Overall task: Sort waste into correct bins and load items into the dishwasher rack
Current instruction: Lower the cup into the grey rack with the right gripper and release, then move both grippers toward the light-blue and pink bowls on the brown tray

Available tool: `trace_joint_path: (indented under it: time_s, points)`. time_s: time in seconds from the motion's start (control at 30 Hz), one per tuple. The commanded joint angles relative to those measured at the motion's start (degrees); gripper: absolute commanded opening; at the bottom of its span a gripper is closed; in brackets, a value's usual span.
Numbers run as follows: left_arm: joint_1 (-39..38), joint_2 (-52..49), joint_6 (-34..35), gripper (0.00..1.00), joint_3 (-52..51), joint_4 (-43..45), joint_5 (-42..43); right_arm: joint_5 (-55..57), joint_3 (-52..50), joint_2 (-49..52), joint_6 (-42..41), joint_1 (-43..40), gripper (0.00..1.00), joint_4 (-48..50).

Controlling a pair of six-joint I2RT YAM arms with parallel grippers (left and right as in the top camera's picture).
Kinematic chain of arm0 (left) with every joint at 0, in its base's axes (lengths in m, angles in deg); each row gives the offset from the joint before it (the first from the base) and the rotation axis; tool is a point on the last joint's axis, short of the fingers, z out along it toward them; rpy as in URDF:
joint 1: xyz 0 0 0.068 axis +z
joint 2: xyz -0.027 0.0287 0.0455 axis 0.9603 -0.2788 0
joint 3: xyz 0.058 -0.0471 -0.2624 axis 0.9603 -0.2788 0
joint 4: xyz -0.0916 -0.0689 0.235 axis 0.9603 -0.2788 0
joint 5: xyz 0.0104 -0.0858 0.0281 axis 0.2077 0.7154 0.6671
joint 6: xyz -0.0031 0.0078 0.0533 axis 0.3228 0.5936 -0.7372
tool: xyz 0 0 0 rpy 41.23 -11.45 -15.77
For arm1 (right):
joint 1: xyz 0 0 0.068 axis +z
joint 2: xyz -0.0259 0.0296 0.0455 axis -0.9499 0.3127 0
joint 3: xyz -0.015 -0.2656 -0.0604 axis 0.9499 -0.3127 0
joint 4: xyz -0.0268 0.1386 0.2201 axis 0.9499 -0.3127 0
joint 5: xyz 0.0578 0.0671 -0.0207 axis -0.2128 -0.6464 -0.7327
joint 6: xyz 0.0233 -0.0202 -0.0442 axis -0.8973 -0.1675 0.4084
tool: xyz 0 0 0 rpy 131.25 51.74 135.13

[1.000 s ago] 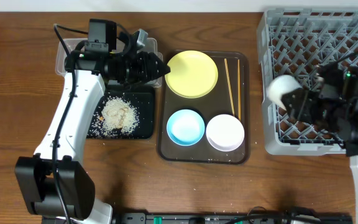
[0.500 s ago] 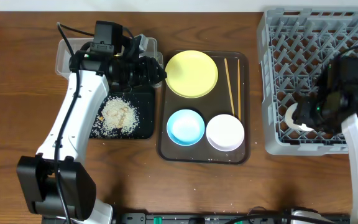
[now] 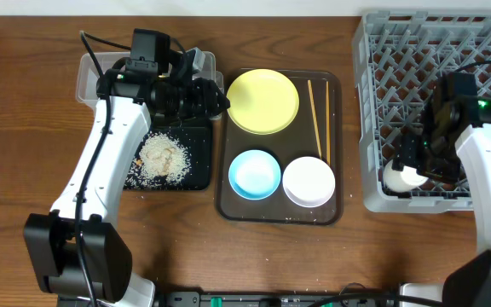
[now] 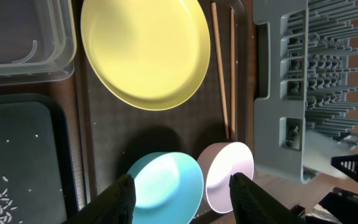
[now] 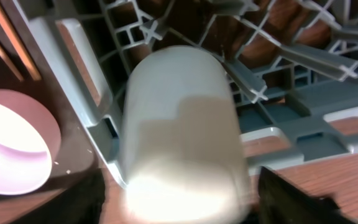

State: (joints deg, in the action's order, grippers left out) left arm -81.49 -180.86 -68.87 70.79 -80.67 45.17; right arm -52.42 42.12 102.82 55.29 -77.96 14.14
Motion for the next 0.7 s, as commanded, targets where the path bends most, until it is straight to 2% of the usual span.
trace_joint_path:
  time_s: [0.0,0.03,0.13,0.27,0.4,0.5,0.67]
  points:
    - [-0.17,0.09,-1.16,0.52,0.31,-0.33,-0.72,0.31,0.11,1.03,-0.17,-0.35,0.85,-0.02]
    - [-0.17,0.09,-1.16,0.52,0.31,-0.31,-0.72,0.31,0.11,1.18,-0.17,-0.35,0.88,0.13]
    - [-0.17,0.09,-1.16,0.52,0.31,-0.31,-0.72,-0.96,0.17,1.05,-0.11,-0.35,0.89,1.22]
    - [-0.2,0.22,-1.31,0.52,0.31,-0.31,-0.7,-7.48,2.29,0.66,1.92,-0.35,0.86,2.56]
    - [-1.92,1.09,-4.76,0.52,0.31,-1.2,-1.01,-10.64,7.65,-0.17,3.96,0.26,0.85,2.34]
    - [-5.64,1.77,-4.83,0.52,0.31,-2.84,-5.88,-10.62,11.02,-0.81,3.96,0.37,0.87,2.25]
    - [-16.13,1.36,-4.72,0.52,0.28,-6.8,-18.27,-10.64,12.48,-0.87,3.96,0.42,0.87,2.21]
